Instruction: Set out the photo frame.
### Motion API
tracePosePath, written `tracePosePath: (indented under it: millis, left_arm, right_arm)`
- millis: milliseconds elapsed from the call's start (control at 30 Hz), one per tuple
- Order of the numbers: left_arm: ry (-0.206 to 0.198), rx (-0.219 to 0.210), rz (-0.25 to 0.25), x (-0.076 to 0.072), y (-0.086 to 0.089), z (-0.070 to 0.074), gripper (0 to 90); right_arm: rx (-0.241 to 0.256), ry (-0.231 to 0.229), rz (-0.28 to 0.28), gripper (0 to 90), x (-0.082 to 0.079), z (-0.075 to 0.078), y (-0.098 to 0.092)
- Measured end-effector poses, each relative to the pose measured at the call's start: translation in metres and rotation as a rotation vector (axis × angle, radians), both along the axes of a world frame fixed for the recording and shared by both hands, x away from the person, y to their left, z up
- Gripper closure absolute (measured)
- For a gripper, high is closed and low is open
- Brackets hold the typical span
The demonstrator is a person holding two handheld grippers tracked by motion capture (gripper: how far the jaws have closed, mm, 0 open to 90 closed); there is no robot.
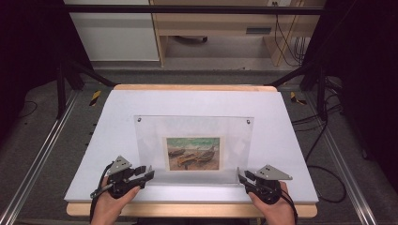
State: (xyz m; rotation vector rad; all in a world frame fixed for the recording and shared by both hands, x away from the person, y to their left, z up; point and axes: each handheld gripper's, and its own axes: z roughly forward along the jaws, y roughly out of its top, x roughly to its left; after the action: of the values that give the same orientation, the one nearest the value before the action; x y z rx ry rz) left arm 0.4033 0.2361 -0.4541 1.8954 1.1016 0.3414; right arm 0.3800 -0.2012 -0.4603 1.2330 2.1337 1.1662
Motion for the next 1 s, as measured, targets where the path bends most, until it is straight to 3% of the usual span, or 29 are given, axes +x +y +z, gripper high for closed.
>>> tracePosePath:
  millis: [1000]
  left_arm:
    - [0.009, 0.041, -0.018, -0.0048, -0.0013, -0.0019, 54.7]
  right_arm:
    - [-0.01, 0.012, 0.01, 68.6, -0.0028, -0.0014, -0.0002]
